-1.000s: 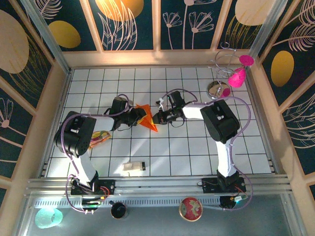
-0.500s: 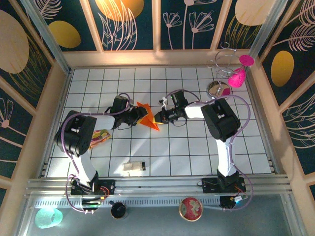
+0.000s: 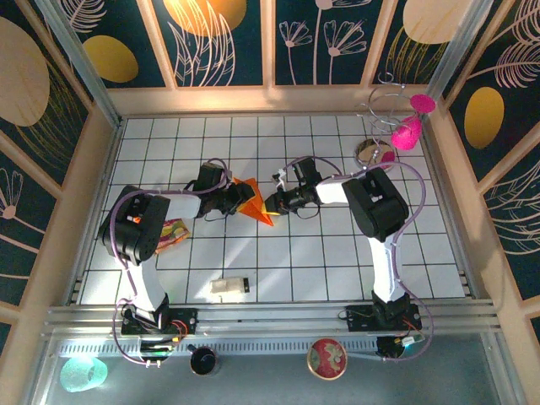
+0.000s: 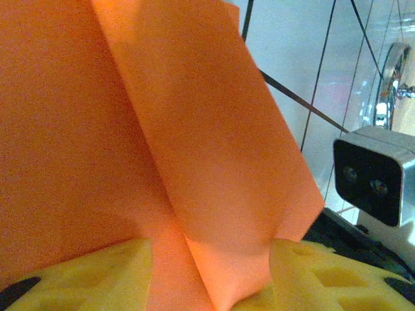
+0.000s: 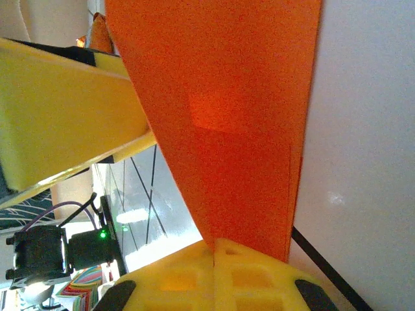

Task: Fold a paper plane with a square sheet of paper (pick it up from the middle)
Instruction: Fourth fold the wing at the center of the table.

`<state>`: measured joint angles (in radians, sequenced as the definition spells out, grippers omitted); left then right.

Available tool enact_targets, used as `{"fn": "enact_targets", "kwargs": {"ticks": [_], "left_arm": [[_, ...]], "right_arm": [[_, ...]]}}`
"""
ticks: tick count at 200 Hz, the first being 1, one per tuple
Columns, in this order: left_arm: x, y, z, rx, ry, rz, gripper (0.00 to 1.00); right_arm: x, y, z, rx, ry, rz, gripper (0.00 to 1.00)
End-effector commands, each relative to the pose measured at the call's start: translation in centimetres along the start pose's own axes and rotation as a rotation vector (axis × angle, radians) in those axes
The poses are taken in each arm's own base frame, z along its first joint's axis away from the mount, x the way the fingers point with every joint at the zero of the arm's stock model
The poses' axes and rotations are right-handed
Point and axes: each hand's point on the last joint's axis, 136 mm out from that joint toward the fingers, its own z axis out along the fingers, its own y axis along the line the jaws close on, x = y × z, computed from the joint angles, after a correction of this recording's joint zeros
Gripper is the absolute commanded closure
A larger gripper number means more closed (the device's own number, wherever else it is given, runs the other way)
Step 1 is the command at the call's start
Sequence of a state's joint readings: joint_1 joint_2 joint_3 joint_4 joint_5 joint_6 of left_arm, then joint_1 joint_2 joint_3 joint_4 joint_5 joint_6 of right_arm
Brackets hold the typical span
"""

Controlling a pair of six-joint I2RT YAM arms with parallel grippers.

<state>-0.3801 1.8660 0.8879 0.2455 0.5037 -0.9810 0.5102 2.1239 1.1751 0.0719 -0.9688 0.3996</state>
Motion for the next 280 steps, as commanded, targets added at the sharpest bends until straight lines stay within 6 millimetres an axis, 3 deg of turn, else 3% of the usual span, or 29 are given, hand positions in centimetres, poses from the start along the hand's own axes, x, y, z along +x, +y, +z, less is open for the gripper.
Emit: {"fn": "enact_targets", "kwargs": {"ticks": [1,38,95,147,181,212,216,280], "left_arm": [[0.0,1.8,0.6,-0.090,0.004,-0.034,0.52],[0.2,3.7,0.7,-0.186,0.012,-0.056,0.55],[1.0,5.7,1.0,-0.264,0.045,-0.068,0.58],[1.1,6.2,0.9,-0.286,0.045,-0.079,0.60],[1.2,6.6,0.9,-0.298,0.051,-0.082,0.59],[1.7,7.7,0.8,-0.342,0.065,-0.086,0.59],[1.0,6.8,0.9,-0.328,0.052,-0.075,0.59],[1.1,7.0,1.1,-0.333,0.061,-0.082,0.59]], "right_arm": [[0.4,-0.2,0.2,-0.011,0.017,0.011,1.00],[0.1,0.0,0.0,0.002,0.010,0.003,0.98],[-1.4,2.3,-2.4,0.033,-0.104,-0.055,0.70],[-2.7,1.7,-3.1,0.158,-0.202,-0.087,0.69],[-3.2,1.0,-2.2,0.219,-0.209,-0.103,0.68],[-2.5,1.4,-0.2,0.212,-0.162,-0.124,0.68],[-2.4,1.4,-0.1,0.211,-0.158,-0.124,0.69],[-2.7,0.7,0.8,0.236,-0.141,-0.132,0.70]]}}
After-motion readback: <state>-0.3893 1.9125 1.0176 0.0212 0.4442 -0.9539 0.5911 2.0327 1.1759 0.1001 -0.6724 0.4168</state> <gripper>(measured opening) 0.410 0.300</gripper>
